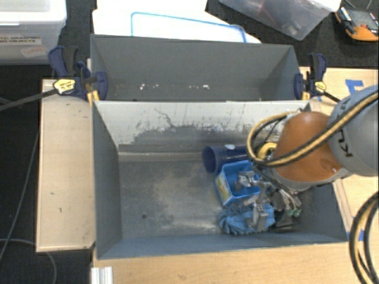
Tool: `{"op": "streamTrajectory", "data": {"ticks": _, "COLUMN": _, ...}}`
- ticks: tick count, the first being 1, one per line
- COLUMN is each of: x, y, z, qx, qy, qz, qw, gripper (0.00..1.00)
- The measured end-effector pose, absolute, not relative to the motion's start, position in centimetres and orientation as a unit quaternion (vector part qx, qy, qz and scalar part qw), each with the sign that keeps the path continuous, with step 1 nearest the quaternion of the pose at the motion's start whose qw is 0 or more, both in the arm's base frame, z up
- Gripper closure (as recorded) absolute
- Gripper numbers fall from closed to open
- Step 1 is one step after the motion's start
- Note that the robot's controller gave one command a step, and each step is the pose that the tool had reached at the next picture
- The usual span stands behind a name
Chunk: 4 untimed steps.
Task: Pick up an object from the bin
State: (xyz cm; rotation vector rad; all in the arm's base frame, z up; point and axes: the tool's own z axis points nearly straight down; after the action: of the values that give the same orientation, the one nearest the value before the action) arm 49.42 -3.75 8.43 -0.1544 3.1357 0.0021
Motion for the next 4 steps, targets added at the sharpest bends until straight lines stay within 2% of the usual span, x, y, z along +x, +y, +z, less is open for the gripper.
{"op": "streamTrajectory", "data": {"ticks": 1, "x": 49.1, "y": -3.1, "z": 7.1, "qx": -0.171, "qy": 0.985, "qz": 0.001, "qw": 0.003, "gripper": 0.0}}
{"op": "streamTrajectory", "data": {"ticks": 2, "x": 49.4, "y": -5.3, "z": 26.6, "qx": -0.049, "qy": 0.999, "qz": 0.0, "qw": 0.003, "gripper": 1.0}}
{"op": "streamTrajectory", "data": {"ticks": 3, "x": 49.3, "y": -5.3, "z": 26.6, "qx": -0.048, "qy": 0.999, "qz": 0.001, "qw": 0.003, "gripper": 1.0}}
{"op": "streamTrajectory", "data": {"ticks": 4, "x": 48.6, "y": -10.9, "z": 20.4, "qx": -0.201, "qy": 0.98, "qz": 0.0, "qw": 0.003, "gripper": 1.0}}
